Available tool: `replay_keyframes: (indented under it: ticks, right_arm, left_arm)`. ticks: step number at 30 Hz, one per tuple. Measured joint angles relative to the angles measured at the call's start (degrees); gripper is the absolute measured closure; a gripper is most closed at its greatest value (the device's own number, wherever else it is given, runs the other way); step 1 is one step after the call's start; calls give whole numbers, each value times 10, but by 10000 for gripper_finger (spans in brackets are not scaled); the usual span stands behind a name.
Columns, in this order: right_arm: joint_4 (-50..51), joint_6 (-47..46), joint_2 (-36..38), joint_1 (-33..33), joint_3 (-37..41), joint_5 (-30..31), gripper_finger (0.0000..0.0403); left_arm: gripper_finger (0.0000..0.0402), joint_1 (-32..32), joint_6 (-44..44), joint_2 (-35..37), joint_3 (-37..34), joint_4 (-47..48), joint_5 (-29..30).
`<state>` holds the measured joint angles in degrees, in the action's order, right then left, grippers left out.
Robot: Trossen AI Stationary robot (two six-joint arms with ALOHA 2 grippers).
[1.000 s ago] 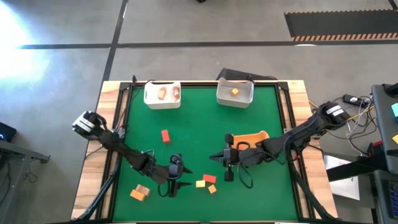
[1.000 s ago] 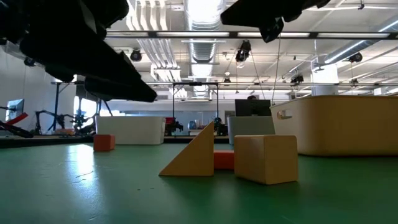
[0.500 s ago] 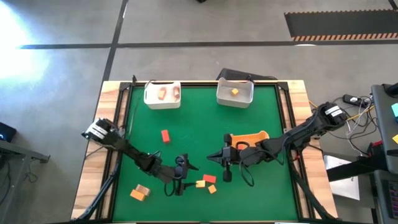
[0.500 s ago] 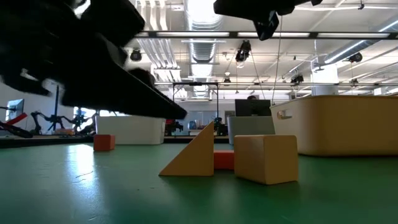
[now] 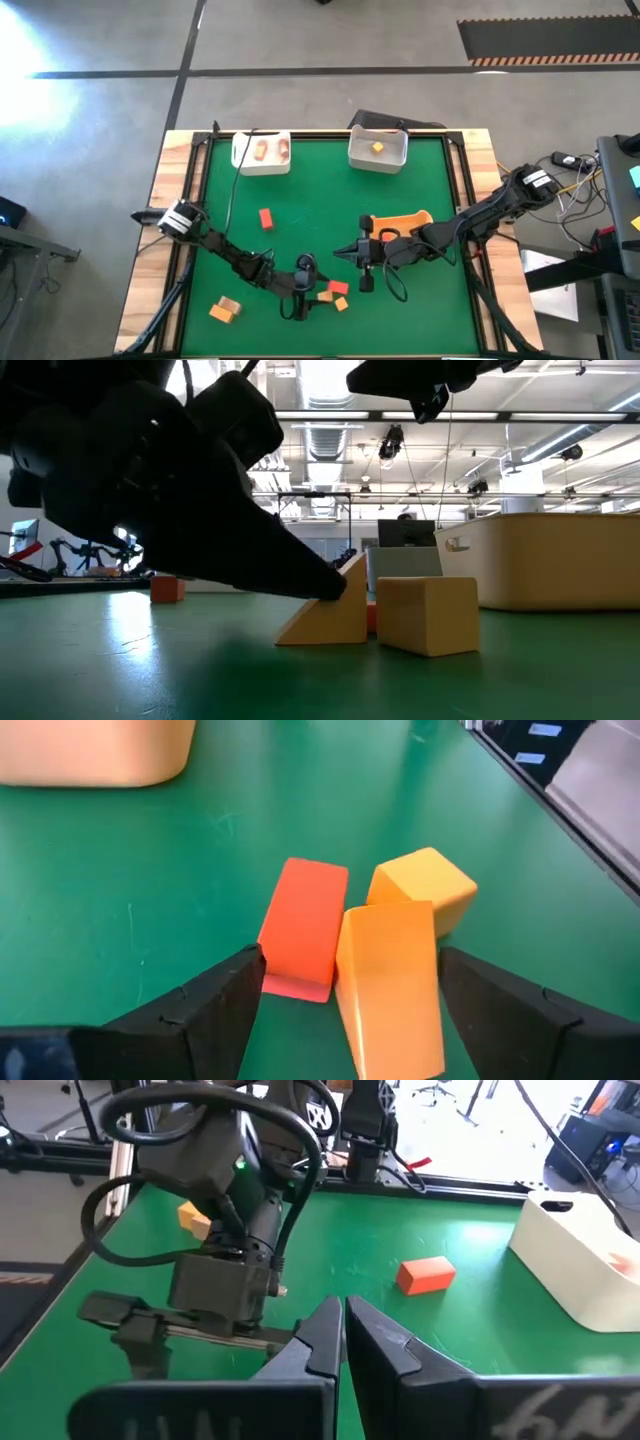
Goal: Sort & place blocks by color
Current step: Put the yellow block into the gray bin
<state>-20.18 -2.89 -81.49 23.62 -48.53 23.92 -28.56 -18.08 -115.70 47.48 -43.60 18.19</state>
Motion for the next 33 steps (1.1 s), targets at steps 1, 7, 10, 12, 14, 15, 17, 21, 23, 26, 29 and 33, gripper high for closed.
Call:
replay_keyframes:
  ticks: [1, 7, 10, 12, 14, 15, 17, 21, 23, 26, 29, 33]
  right_arm:
    - [1, 1, 0, 0, 0, 0, 394]
    - [3, 8, 0, 0, 0, -1, 394]
    - [3, 11, 0, 0, 0, -1, 394]
    - [2, 14, 0, 0, 0, 0, 394]
    - [2, 16, 0, 0, 0, 1, 394]
    - [2, 18, 0, 0, 0, 1, 394]
    - [2, 23, 0, 0, 0, 1, 394]
    - [2, 28, 0, 0, 0, 1, 394]
    - [2, 30, 0, 0, 0, 1, 394]
    - [2, 31, 0, 0, 0, 1, 394]
    - [2, 31, 0, 0, 0, 1, 394]
    - [10, 31, 0, 0, 0, 1, 394]
  left_arm:
    - [119, 0, -6, -1, -1, 1, 1]
    - [122, 0, -49, 2, -6, 26, 18]
    - [139, 0, -74, 7, -11, 63, 32]
    - [155, 0, -73, 7, -14, 61, 34]
    - [172, 1, -70, 7, -15, 57, 35]
    - [180, 1, -67, 7, -15, 58, 36]
    - [195, 1, -56, 7, -15, 56, 40]
    - [218, 5, -25, 5, -17, 41, 43]
    - [225, 9, -11, 5, -17, 40, 43]
    - [234, 15, -8, 5, -18, 40, 43]
    - [251, 17, 1, 5, -18, 40, 53]
    - [284, 19, 2, 4, -16, 41, 123]
